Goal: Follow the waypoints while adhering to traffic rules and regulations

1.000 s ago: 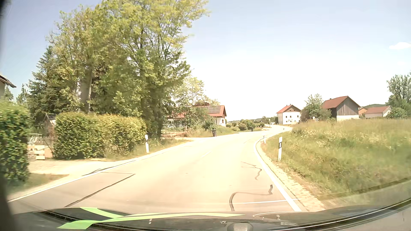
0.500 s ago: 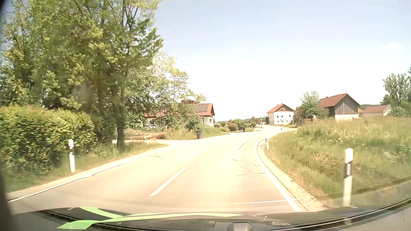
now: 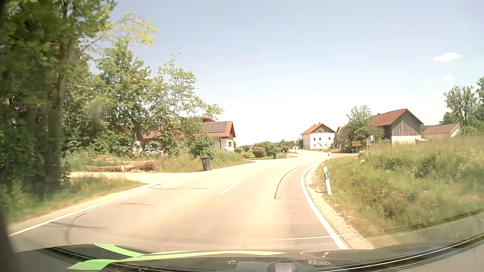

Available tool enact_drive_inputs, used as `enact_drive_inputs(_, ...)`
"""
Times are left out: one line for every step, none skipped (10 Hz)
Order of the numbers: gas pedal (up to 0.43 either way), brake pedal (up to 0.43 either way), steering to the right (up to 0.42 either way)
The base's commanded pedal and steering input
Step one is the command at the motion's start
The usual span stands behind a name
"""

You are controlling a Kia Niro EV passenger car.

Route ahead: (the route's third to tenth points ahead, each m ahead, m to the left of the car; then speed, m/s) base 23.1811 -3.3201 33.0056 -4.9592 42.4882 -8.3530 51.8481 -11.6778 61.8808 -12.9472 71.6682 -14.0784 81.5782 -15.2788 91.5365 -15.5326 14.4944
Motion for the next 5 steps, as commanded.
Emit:
enact_drive_inputs(0.177,0.0,0.038)
enact_drive_inputs(0.177,0.0,0.039)
enact_drive_inputs(0.177,0.0,0.039)
enact_drive_inputs(0.177,0.0,0.039)
enact_drive_inputs(0.177,0.0,0.039)
